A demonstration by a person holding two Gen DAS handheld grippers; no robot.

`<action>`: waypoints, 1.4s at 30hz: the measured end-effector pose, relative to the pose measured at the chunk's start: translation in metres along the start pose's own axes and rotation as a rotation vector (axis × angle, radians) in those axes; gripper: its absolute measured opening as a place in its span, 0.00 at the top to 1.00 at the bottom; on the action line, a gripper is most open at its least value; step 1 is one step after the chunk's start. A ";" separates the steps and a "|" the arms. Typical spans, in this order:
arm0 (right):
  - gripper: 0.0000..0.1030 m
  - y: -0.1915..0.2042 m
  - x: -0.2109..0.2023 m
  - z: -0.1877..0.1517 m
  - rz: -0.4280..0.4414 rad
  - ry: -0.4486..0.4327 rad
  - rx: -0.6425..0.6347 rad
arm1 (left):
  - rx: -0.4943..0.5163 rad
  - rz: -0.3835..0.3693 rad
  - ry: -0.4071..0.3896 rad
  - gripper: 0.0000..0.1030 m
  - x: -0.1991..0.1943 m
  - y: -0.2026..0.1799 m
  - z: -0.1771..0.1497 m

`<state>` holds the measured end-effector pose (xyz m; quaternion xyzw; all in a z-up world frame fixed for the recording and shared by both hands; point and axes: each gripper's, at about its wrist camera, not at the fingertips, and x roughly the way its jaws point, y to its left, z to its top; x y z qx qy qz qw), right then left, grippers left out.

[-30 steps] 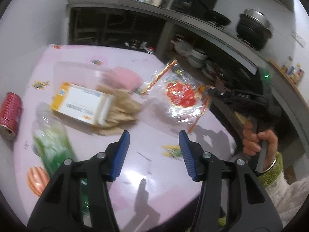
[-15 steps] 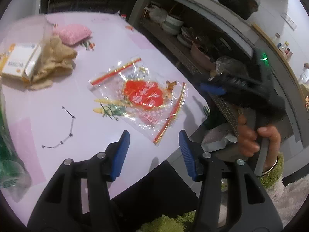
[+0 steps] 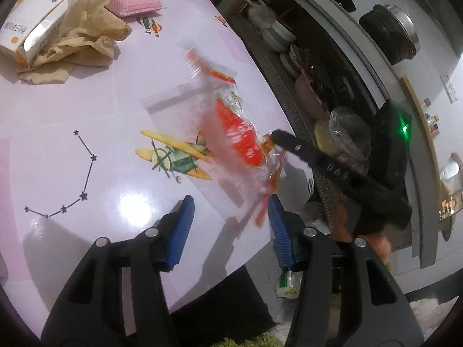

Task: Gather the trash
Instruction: 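Lift the snack bag with the left tool while the right tool reaches the pink sponge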

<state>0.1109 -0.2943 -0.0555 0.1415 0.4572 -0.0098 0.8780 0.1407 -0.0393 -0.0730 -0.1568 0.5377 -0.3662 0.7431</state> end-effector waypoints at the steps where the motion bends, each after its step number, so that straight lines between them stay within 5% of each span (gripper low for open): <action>1: 0.86 0.000 0.001 -0.001 -0.008 0.000 -0.011 | -0.004 -0.009 -0.001 0.52 0.002 0.000 0.001; 10: 0.87 0.002 0.006 -0.007 -0.019 0.007 -0.049 | -0.031 -0.108 -0.030 0.52 0.009 -0.005 0.013; 16: 0.87 0.001 0.007 -0.006 -0.014 0.006 -0.057 | 0.001 -0.062 -0.039 0.53 0.017 -0.009 0.025; 19: 0.87 0.003 0.008 -0.006 -0.009 0.006 -0.065 | 0.029 -0.017 -0.047 0.62 0.024 -0.015 0.033; 24: 0.87 0.004 0.006 -0.004 0.010 0.014 -0.067 | 0.038 0.026 -0.040 0.93 0.028 -0.011 0.034; 26: 0.87 0.001 0.000 0.001 0.055 0.011 -0.069 | 0.042 0.031 -0.043 0.94 0.026 -0.009 0.033; 28: 0.85 -0.001 -0.009 0.011 0.108 0.003 -0.075 | 0.040 0.035 -0.041 0.94 0.022 -0.006 0.029; 33: 0.57 0.012 -0.018 0.054 0.115 -0.051 -0.142 | 0.052 0.056 -0.034 0.95 0.010 0.001 0.017; 37: 0.43 0.047 0.010 0.105 0.212 -0.016 -0.252 | 0.061 0.059 -0.027 0.95 0.001 0.007 0.009; 42: 0.32 0.101 0.064 0.155 0.219 0.062 -0.383 | 0.057 0.044 -0.028 0.95 -0.008 0.013 0.007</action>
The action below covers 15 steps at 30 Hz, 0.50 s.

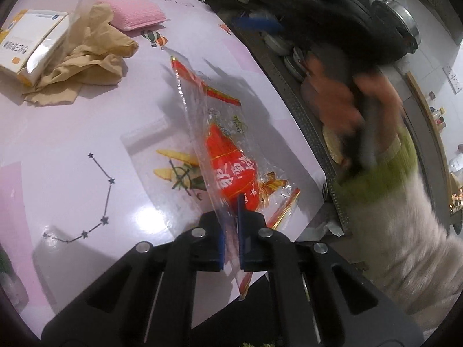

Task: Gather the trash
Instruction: 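Lift the snack bag with the left tool while the right tool reaches the pink sponge, then grasp the pink mesh sponge with the right tool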

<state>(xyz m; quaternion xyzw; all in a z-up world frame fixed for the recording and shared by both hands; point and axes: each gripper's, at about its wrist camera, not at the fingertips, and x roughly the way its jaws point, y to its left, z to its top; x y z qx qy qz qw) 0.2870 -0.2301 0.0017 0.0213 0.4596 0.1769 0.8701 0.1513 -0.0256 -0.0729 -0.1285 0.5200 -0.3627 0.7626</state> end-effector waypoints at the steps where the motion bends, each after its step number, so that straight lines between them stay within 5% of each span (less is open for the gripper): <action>1: 0.29 0.007 0.011 0.011 -0.007 0.008 -0.034 | -0.002 -0.005 0.000 0.95 -0.002 0.002 0.000; 5: 0.16 0.037 0.049 0.050 -0.016 0.030 -0.171 | -0.027 -0.021 -0.005 0.95 -0.004 0.011 0.002; 15: 0.13 0.056 0.119 0.077 -0.039 0.194 -0.323 | -0.045 -0.073 -0.001 0.95 -0.007 0.023 -0.002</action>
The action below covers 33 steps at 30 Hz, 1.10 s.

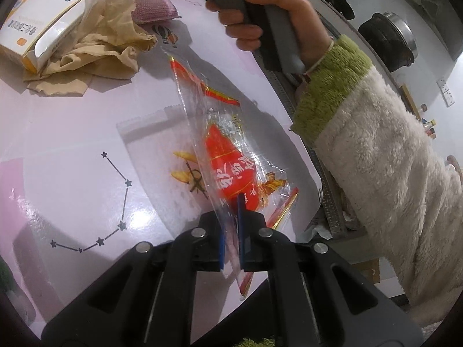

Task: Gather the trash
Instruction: 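Grasp the pink mesh sponge with the right tool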

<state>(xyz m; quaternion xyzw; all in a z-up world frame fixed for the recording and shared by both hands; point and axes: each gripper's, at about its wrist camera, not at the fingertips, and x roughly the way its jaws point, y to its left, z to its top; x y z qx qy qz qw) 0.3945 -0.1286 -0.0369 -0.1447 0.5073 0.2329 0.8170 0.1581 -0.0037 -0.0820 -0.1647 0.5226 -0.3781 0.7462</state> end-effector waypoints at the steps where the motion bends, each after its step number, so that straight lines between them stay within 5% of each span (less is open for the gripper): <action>1: 0.13 0.001 0.003 -0.001 -0.005 0.008 -0.004 | -0.003 -0.004 0.001 0.95 0.001 0.002 0.000; 5: 0.23 -0.001 0.005 -0.004 -0.022 0.012 0.020 | -0.004 -0.006 -0.006 0.95 -0.001 0.005 0.000; 12: 0.25 -0.021 -0.011 -0.034 -0.104 0.018 0.135 | -0.003 0.013 -0.013 0.95 -0.003 0.005 -0.004; 21: 0.25 -0.062 -0.083 -0.175 -0.236 0.005 0.478 | -0.010 0.049 -0.027 0.95 -0.004 -0.002 -0.008; 28: 0.25 -0.022 -0.134 -0.275 -0.275 -0.051 0.591 | 0.027 0.097 -0.033 0.95 0.001 -0.022 -0.010; 33: 0.23 0.001 -0.149 -0.307 -0.273 -0.086 0.631 | 0.070 0.147 -0.041 0.95 0.006 -0.034 -0.010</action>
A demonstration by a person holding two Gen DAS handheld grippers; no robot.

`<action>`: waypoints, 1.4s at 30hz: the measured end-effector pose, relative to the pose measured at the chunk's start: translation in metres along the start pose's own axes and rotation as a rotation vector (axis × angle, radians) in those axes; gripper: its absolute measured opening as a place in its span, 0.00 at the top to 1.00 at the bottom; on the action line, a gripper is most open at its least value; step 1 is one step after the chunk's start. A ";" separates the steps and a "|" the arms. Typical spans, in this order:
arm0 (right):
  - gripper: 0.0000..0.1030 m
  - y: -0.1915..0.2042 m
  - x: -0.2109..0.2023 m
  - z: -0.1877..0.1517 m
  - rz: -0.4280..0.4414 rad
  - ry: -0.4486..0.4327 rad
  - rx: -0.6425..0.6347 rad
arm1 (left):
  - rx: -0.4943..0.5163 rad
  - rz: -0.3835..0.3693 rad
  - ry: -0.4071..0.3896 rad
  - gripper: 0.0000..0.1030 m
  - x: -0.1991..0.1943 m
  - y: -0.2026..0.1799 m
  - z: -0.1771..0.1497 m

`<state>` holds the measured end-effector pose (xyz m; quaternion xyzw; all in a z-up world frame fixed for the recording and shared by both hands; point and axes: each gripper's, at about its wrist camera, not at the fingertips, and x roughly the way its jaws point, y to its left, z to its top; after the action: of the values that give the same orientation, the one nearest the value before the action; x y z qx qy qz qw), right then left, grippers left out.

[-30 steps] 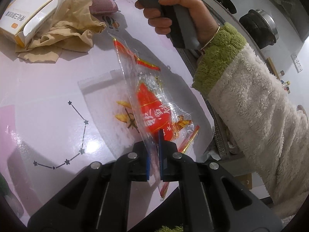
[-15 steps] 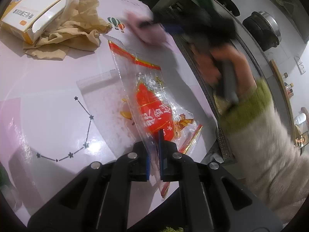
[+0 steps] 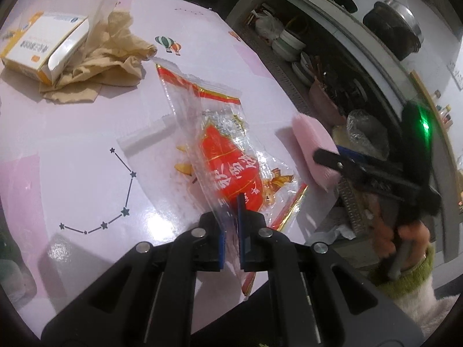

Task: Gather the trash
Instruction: 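Grasp the pink mesh sponge with the right tool, then carry the snack bag and pink sponge toward the blue basket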

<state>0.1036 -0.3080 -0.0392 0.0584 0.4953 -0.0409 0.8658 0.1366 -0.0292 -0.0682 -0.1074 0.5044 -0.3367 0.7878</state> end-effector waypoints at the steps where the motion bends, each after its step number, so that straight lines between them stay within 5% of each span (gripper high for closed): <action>1: 0.23 0.000 -0.001 -0.005 0.006 -0.003 0.006 | 0.004 0.009 0.002 0.95 0.002 -0.002 0.000; 13: 0.20 0.010 0.010 -0.022 -0.059 -0.011 -0.005 | 0.041 0.030 -0.004 0.95 0.002 -0.006 0.003; 42: 0.23 -0.019 -0.036 -0.036 -0.004 -0.195 0.133 | 0.189 0.037 -0.099 0.99 -0.024 -0.074 0.034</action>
<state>0.0523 -0.3215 -0.0271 0.1105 0.4050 -0.0811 0.9040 0.1286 -0.0749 0.0023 -0.0396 0.4330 -0.3624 0.8244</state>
